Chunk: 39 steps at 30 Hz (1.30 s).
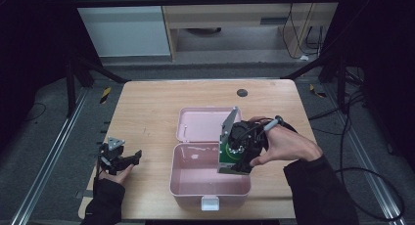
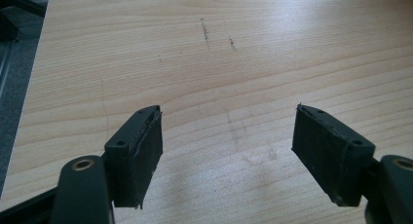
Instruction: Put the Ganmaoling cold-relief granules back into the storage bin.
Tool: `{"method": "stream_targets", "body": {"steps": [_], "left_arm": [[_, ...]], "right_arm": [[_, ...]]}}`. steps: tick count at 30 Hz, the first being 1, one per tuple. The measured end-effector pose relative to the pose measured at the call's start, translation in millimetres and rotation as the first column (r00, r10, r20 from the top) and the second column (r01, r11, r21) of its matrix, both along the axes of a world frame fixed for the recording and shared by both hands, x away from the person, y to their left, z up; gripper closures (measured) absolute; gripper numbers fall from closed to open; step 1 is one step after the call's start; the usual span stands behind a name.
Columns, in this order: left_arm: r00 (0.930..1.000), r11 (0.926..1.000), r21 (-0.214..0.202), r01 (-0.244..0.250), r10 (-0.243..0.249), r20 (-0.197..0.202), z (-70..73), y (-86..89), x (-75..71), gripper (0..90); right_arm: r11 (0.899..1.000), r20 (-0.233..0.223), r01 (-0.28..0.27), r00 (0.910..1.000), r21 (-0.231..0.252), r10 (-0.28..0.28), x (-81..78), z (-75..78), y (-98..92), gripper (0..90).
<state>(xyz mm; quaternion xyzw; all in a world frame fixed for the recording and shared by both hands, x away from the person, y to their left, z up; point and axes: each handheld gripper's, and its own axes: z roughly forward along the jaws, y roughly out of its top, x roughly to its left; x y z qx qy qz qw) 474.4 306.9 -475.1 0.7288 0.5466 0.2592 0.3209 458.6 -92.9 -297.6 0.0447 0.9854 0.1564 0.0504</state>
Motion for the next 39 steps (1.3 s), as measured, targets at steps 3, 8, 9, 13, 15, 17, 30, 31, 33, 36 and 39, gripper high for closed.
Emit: {"method": "stream_targets", "body": {"steps": [3,8,9,13,15,17,30,31,33,36,39], "left_arm": [[1.0000,1.0000,0.001,0.000,0.000,0.001,0.1,0.1,-0.1,26.0],[1.0000,1.0000,0.003,0.000,0.000,0.001,0.2,0.1,-0.1,25.9],[1.0000,1.0000,0.004,0.000,0.000,0.002,0.2,0.1,-0.1,26.0],[1.0000,1.0000,0.004,0.001,-0.001,0.002,0.3,0.0,-0.3,26.0],[1.0000,1.0000,0.004,0.001,-0.001,0.001,0.1,-0.1,-0.1,26.0],[1.0000,1.0000,0.005,0.002,-0.002,0.001,0.1,-0.4,0.0,25.9],[1.0000,1.0000,0.005,0.002,-0.002,0.001,0.1,-0.3,-0.1,26.0],[1.0000,1.0000,0.005,0.001,-0.001,0.001,0.1,-0.3,0.0,25.9],[1.0000,1.0000,0.005,0.001,-0.001,0.002,0.2,-0.1,-0.1,26.0],[1.0000,1.0000,0.006,0.001,-0.001,0.002,0.3,-0.1,-0.2,26.0],[1.0000,1.0000,0.006,0.001,-0.001,0.003,0.4,0.0,-0.3,25.9]], "right_arm": [[1.000,0.001,0.002,1.0000,-0.001,-0.002,1.0,-4.0,2.2,16.1],[1.000,0.001,-0.012,0.9999,-0.008,0.012,1.5,-10.9,5.9,16.1],[1.000,0.005,-0.018,0.9998,-0.012,0.018,1.2,-12.6,7.1,16.0],[1.000,-0.002,-0.024,0.9997,-0.005,0.024,1.8,-20.6,7.4,16.1],[1.000,-0.007,-0.019,0.9998,-0.010,0.019,2.1,-24.8,6.4,16.1],[1.000,-0.003,-0.024,0.9997,-0.017,0.024,2.2,-29.9,6.3,16.1],[0.999,-0.024,-0.024,0.9994,-0.023,0.024,2.8,-55.3,6.1,16.1],[0.999,-0.023,-0.025,0.9994,-0.022,0.024,2.9,-56.8,6.1,16.1],[0.999,-0.020,-0.030,0.9994,-0.023,0.030,3.1,-59.9,6.5,16.1],[0.999,-0.015,-0.037,0.9992,-0.025,0.037,2.6,-64.5,8.5,16.1],[0.998,-0.014,-0.043,0.9990,-0.036,0.042,3.1,-71.2,9.2,16.1]]}}
